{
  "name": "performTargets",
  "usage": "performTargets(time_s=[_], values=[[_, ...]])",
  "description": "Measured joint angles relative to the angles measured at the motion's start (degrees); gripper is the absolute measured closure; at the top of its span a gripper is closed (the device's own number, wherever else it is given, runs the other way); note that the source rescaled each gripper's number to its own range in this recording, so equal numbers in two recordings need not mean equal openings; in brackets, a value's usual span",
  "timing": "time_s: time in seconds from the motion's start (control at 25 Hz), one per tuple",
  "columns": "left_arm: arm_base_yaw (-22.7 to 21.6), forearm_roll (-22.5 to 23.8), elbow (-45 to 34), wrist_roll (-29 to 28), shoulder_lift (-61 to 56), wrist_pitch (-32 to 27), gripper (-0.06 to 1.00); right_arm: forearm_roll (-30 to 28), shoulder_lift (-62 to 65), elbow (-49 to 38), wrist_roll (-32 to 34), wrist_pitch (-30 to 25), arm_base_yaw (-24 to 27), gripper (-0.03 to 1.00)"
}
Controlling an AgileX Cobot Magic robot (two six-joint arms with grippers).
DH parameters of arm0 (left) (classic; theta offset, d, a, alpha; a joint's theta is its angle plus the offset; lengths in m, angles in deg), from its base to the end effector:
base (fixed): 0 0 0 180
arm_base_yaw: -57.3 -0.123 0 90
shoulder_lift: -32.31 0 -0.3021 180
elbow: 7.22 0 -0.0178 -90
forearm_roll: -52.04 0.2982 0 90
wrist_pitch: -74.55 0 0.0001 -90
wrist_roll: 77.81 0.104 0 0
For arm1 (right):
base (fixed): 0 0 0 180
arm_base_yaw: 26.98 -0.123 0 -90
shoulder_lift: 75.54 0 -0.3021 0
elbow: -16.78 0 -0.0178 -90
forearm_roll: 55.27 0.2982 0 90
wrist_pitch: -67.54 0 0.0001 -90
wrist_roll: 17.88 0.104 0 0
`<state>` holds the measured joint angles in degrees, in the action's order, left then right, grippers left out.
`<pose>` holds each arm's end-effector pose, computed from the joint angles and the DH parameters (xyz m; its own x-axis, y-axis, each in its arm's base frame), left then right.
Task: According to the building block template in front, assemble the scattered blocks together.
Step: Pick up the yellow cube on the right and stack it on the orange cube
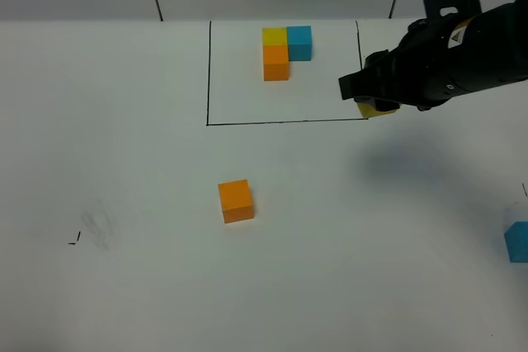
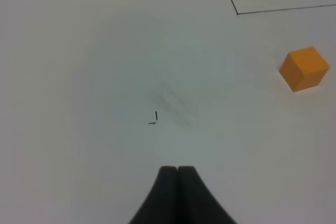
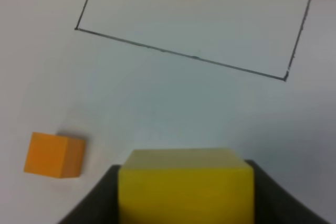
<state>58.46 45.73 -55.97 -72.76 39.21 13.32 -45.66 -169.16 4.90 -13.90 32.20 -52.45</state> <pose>0.0284 -0.0106 0.2956 -0.4458 0.0438 -0.8941 0.1218 0.9925 -0.0121 0.3360 0.1712 0.2821 -0.7806 -0.1456 -0.6078 -0.3303 0.9217 0.2035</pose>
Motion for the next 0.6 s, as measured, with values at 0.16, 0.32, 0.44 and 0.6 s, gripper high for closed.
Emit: performTargets(time_s=[0.16,0.32,0.44,0.6], values=[[0.0,0.0,0.0,0.0,0.0,0.0,0.94,-1.5,-3.2,3.1,1.8,-0.3,-3.1,0.45],[0.0,0.0,0.0,0.0,0.0,0.0,0.94,-2.6,-6.4,4.7,3.3,0.4,-5.9,0.45],[0.0,0.0,0.0,0.0,0.0,0.0,0.94,-2.8,-9.2,6.2,4.2,0.9,-7.5,0.45],[0.0,0.0,0.0,0.0,0.0,0.0,0.94,-2.8,-13.6,8.8,4.5,1.6,-9.9,0.45]])
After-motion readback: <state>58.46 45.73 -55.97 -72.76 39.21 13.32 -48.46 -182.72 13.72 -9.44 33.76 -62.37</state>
